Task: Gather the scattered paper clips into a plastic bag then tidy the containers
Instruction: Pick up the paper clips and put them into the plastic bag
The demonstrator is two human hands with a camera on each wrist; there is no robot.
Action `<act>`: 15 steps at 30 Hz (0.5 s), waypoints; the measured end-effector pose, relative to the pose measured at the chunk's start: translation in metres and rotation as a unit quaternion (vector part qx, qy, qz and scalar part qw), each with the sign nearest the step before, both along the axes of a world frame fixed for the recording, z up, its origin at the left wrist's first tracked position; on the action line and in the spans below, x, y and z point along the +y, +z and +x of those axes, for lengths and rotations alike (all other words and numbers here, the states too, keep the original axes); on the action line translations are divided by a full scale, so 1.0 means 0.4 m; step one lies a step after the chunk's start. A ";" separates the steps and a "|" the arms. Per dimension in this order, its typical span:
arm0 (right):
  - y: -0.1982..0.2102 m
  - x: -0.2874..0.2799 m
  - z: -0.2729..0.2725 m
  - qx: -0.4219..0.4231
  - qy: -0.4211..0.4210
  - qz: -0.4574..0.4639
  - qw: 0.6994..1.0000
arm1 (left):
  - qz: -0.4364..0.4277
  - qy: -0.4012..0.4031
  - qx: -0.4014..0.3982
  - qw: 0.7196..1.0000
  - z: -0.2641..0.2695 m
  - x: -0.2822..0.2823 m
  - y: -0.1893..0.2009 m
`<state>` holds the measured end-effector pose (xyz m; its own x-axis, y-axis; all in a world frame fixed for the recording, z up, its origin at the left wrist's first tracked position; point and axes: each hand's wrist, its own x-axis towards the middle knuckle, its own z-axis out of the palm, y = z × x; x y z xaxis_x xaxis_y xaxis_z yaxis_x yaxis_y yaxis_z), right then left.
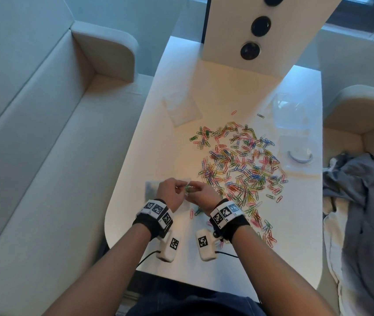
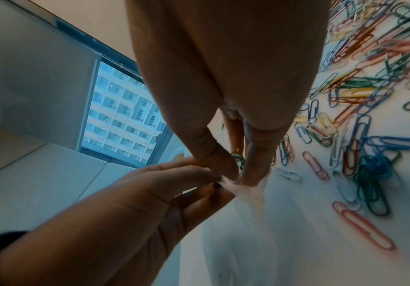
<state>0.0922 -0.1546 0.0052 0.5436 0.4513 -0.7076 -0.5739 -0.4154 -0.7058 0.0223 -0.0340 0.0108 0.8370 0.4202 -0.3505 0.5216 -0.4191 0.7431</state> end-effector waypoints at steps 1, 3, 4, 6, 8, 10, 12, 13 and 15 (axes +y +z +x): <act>0.003 -0.002 0.003 -0.029 0.018 -0.016 0.999 | -0.001 -0.004 -0.004 1.000 0.003 -0.002 0.000; 0.001 -0.005 0.010 -0.088 0.026 -0.057 0.994 | -0.002 -0.011 -0.011 1.000 0.010 -0.004 0.002; 0.002 -0.004 0.013 -0.114 0.026 -0.077 0.990 | 0.000 -0.017 -0.013 1.000 0.013 -0.003 0.002; 0.006 -0.002 0.018 -0.157 0.035 -0.108 0.981 | 0.004 -0.029 -0.018 0.999 0.018 0.000 0.003; 0.011 -0.001 0.022 -0.186 0.055 -0.131 0.972 | -0.002 -0.029 -0.020 0.999 0.019 0.005 0.002; 0.021 0.004 0.026 -0.221 0.094 -0.151 0.959 | -0.011 -0.024 -0.018 0.999 0.019 0.011 0.000; 0.025 0.013 0.029 -0.267 0.156 -0.164 0.937 | -0.022 -0.019 -0.019 0.999 0.018 0.016 0.002; 0.027 0.019 0.028 -0.280 0.186 -0.165 0.927 | -0.024 -0.017 -0.021 0.999 0.017 0.017 0.003; 0.029 0.027 0.026 -0.286 0.234 -0.150 0.917 | -0.016 -0.013 -0.025 0.999 0.015 0.021 0.006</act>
